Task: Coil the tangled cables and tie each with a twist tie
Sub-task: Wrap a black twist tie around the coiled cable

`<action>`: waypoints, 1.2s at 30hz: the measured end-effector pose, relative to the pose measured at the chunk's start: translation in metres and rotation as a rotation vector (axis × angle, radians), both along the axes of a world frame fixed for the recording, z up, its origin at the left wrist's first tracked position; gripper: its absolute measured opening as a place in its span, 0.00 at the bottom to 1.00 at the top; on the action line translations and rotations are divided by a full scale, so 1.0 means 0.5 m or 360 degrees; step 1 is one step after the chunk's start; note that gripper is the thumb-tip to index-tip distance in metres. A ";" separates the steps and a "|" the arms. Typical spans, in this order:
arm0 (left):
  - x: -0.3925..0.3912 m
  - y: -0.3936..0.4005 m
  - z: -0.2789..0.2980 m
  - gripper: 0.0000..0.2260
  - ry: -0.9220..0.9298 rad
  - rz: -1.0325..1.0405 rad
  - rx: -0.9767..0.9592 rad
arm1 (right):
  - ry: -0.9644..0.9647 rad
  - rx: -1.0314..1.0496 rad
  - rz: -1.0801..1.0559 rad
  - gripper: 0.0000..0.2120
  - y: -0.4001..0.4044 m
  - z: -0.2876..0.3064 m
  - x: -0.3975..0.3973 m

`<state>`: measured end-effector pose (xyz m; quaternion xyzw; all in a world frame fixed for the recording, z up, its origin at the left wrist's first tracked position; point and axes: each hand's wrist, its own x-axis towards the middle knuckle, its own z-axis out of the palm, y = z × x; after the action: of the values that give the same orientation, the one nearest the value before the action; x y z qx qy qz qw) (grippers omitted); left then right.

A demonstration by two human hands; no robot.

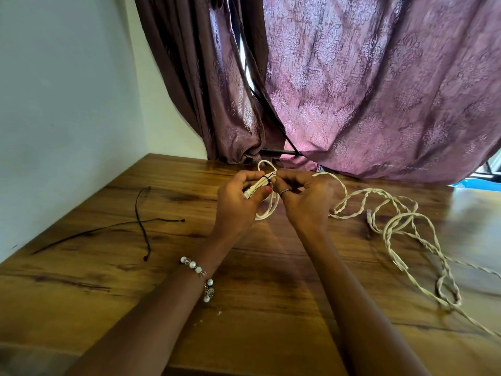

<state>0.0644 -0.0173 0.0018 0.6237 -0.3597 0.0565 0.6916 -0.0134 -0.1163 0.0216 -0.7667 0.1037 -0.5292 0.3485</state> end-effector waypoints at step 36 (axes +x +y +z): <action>0.010 0.000 -0.010 0.15 -0.0259 -0.0019 0.0193 | 0.0225 -0.0285 0.0060 0.10 -0.052 -0.003 -0.003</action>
<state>0.0692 -0.0171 -0.0030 0.6557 -0.4212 0.0811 0.6214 -0.0147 -0.1421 0.0200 -0.8320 0.0659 -0.4743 0.2801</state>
